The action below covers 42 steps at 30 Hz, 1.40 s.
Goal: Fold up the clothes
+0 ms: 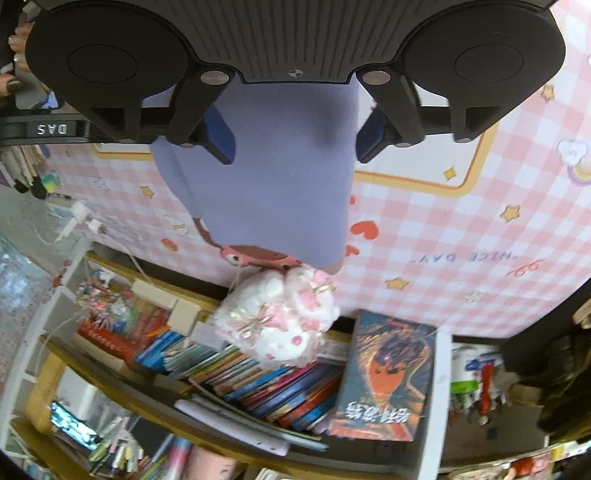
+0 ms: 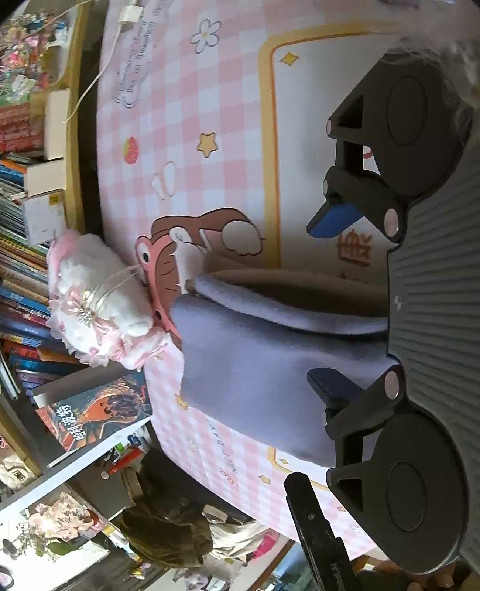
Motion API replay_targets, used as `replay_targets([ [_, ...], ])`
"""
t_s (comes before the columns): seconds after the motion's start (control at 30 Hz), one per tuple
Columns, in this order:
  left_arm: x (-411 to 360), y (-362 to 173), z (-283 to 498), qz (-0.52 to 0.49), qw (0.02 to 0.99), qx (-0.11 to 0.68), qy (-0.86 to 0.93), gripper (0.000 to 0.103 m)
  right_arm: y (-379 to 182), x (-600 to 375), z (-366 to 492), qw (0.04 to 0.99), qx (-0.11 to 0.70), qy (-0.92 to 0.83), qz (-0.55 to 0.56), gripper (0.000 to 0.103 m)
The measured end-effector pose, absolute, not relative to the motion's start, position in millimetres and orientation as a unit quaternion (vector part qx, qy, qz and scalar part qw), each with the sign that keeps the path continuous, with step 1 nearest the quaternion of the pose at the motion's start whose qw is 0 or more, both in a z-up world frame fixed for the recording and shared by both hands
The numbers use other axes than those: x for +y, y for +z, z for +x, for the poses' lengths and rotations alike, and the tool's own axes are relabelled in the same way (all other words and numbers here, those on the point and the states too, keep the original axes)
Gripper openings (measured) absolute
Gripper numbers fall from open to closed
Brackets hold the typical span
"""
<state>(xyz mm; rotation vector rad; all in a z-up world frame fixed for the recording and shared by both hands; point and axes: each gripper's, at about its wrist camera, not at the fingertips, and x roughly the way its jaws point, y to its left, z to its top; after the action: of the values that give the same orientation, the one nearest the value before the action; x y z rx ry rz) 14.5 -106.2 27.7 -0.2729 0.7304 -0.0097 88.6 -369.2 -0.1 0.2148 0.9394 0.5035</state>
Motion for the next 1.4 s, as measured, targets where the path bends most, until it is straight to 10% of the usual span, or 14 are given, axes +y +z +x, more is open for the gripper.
replay_targets([
  [1.03, -43, -34, 67, -0.264, 0.844, 0.455, -0.109, 0.077, -33, -329, 92, 0.823, 0.507, 0.159, 0.199, 0.066],
  [1.23, -42, -35, 80, -0.25, 0.833, 0.47, -0.15, 0.048, -23, -318, 82, 0.841, 0.487, 0.149, 0.182, 0.033],
  [1.4, -58, -14, 63, -0.178, 0.847, 0.474, -0.162, 0.045, -7, -301, 65, 0.861, 0.47, 0.169, 0.096, 0.027],
])
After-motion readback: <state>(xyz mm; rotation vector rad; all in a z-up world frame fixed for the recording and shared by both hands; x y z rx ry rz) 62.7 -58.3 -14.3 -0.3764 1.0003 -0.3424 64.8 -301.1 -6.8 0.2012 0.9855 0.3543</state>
